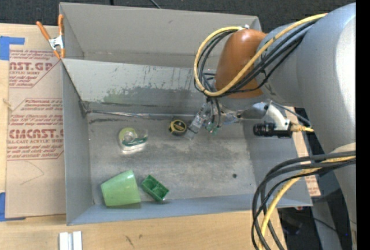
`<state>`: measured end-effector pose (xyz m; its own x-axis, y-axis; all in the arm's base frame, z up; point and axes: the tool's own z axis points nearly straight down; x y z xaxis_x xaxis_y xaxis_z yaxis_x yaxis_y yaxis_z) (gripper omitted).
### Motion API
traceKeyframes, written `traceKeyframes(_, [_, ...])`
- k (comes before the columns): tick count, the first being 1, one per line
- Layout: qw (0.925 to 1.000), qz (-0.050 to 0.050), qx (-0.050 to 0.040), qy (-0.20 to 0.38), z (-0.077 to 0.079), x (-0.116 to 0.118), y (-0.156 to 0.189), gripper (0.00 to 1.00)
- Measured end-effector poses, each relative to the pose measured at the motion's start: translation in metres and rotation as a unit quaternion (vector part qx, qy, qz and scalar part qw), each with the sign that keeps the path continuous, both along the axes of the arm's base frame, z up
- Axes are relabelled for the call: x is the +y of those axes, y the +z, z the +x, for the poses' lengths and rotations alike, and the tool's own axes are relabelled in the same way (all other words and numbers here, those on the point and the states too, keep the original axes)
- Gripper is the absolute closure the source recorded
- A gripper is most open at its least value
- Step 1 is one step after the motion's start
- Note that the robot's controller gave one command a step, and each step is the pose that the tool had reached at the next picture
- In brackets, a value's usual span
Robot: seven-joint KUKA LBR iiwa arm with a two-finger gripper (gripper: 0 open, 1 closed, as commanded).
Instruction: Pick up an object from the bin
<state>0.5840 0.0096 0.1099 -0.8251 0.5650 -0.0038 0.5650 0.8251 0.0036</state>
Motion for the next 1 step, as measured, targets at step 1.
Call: traceKeyframes(1, [1.0,0.0,0.001,0.001,0.0008,0.0009,0.0237,1.0])
